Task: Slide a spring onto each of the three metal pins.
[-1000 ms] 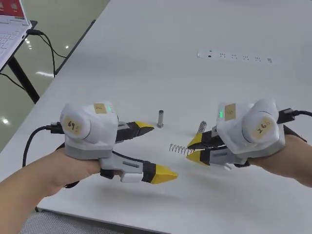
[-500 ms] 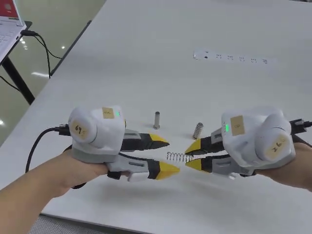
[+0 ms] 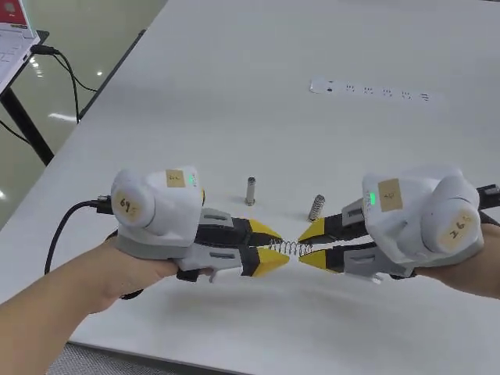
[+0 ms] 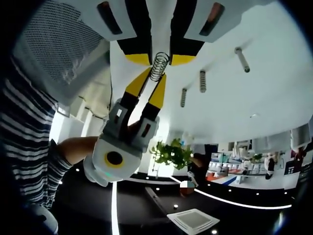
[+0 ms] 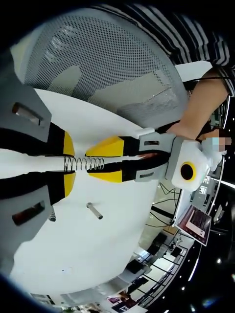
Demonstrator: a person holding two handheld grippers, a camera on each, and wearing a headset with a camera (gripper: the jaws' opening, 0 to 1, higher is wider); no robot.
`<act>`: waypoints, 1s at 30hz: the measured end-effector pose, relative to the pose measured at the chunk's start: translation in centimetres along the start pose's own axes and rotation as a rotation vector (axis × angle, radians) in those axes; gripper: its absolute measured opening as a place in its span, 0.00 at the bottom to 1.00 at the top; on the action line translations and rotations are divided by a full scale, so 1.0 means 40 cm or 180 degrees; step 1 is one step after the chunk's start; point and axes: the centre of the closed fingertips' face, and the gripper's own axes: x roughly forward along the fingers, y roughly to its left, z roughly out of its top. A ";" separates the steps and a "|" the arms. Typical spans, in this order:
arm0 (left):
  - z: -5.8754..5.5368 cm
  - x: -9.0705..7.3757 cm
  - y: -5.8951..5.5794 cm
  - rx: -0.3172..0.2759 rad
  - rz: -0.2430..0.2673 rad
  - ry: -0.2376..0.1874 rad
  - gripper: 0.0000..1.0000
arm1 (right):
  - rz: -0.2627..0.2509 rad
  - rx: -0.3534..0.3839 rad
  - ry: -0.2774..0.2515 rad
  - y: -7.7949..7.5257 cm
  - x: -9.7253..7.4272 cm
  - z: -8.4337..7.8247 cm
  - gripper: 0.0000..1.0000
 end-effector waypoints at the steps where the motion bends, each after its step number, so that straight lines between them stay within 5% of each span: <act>1: 0.001 0.000 0.000 0.0003 -0.0003 -0.0003 0.05 | 0.0005 0.0009 -0.0006 0.001 -0.001 0.000 0.07; 25: 0.008 0.003 -0.025 0.0074 -0.0142 0.0012 0.03 | 0.0057 -0.0017 0.0032 0.011 -0.004 -0.006 0.07; 30: 0.011 0.002 -0.031 0.0066 -0.0177 0.0014 0.02 | 0.0055 0.0162 -0.0013 0.009 -0.004 -0.008 0.08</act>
